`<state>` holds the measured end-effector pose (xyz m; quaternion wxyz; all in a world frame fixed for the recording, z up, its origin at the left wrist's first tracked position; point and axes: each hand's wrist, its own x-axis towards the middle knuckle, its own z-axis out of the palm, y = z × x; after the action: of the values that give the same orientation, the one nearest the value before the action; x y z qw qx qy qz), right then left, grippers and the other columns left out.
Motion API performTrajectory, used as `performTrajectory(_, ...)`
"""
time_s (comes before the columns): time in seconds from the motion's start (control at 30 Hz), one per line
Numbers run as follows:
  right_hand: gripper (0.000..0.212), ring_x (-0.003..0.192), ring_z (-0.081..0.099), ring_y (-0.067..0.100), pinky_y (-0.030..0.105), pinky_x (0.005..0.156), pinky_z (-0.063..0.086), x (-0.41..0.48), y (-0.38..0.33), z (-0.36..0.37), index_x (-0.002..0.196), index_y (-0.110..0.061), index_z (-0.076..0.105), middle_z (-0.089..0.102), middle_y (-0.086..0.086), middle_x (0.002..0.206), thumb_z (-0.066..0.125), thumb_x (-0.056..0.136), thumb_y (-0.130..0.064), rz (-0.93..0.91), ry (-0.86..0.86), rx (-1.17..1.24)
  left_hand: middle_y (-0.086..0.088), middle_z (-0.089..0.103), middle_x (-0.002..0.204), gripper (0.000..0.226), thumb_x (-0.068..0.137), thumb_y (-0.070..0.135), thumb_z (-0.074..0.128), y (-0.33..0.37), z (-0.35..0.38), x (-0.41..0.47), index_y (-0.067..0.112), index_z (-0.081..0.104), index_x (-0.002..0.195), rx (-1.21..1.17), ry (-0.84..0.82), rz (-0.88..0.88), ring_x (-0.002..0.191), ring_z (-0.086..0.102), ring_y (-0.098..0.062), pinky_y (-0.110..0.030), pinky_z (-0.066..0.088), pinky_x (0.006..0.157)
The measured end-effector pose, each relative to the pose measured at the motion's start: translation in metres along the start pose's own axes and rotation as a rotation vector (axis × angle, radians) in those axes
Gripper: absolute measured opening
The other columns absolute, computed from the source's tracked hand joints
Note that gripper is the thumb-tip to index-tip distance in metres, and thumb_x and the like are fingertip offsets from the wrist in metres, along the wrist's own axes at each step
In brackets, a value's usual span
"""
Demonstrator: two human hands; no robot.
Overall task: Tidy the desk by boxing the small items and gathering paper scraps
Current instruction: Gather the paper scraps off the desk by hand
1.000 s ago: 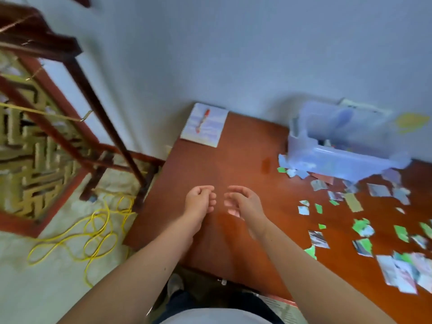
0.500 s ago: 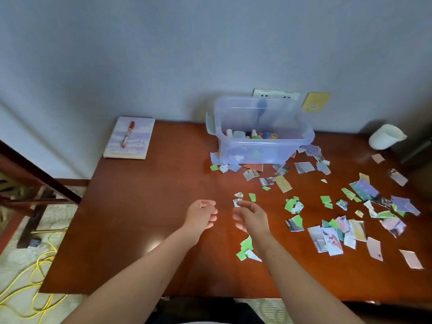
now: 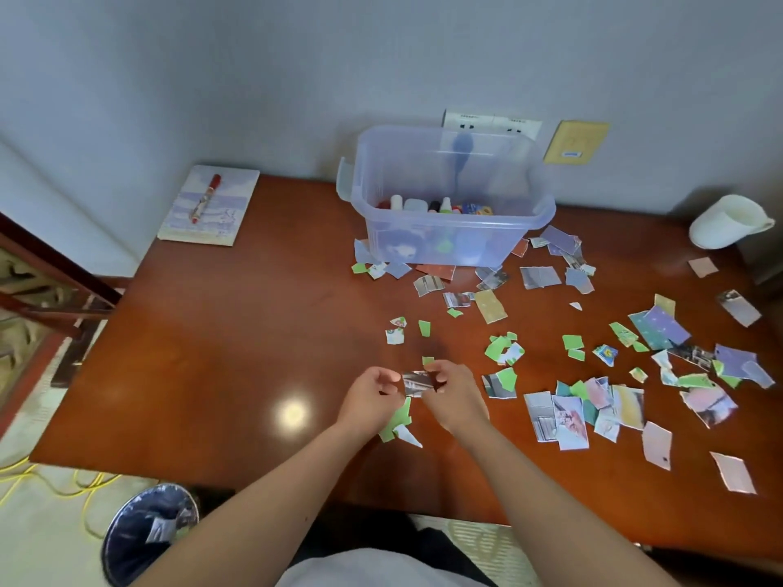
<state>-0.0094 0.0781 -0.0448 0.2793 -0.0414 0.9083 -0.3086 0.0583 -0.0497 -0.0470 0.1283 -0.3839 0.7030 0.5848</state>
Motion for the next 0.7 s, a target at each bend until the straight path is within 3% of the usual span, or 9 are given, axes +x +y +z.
performTrajectory(0.17,0.051,0.114,0.052,0.02,0.035,0.086,0.053,0.005,0.002,0.004,0.137,-0.036,0.044,0.042,-0.001,0.13,0.06,0.09,-0.026,-0.141,-0.072,-0.304,0.01,0.046,0.106,0.039,0.074,0.028,0.072,-0.015,0.005,-0.007,0.034,0.055,0.109,0.446,0.034,0.099,0.091,0.058,-0.01,-0.03,0.05,0.082)
performTrajectory(0.3,0.047,0.111,0.05,0.019,0.033,0.082,0.052,0.007,-0.001,0.007,0.131,-0.036,0.045,0.041,-0.001,0.128,0.064,0.09,-0.022,-0.165,-0.065,-0.39,0.009,0.044,0.113,0.043,0.077,0.035,0.07,-0.019,0.009,-0.009,0.031,0.051,0.115,0.613,0.093,0.16,0.097,0.058,-0.015,-0.033,0.05,0.077)
performTrajectory(0.47,0.037,0.102,0.053,0.019,0.032,0.075,0.053,0.01,-0.002,0.008,0.117,-0.03,0.053,0.042,-0.001,0.121,0.069,0.085,-0.02,-0.124,-0.034,-0.341,0.01,0.045,0.109,0.026,0.078,0.037,0.071,-0.022,0.016,-0.011,0.032,0.058,0.1,0.625,0.182,0.201,0.096,0.056,-0.014,-0.031,0.048,0.074)
performTrajectory(0.6,0.038,0.112,0.044,0.018,0.031,0.077,0.049,0.011,-0.005,0.008,0.116,-0.025,0.054,0.045,0.0,0.122,0.071,0.083,-0.018,-0.177,0.01,-0.42,0.01,0.047,0.105,0.013,0.08,0.034,0.07,-0.021,0.019,-0.01,0.033,0.06,0.088,0.635,0.177,0.203,0.095,0.055,-0.012,-0.031,0.048,0.073)
performTrajectory(0.7,0.037,0.109,0.045,0.018,0.03,0.077,0.047,0.013,-0.006,0.006,0.113,-0.025,0.052,0.05,-0.001,0.118,0.072,0.083,-0.02,-0.19,0.018,-0.438,0.01,0.051,0.099,0.013,0.08,0.032,0.069,-0.021,0.018,-0.008,0.033,0.056,0.081,0.652,0.172,0.221,0.091,0.055,-0.012,-0.03,0.047,0.071)
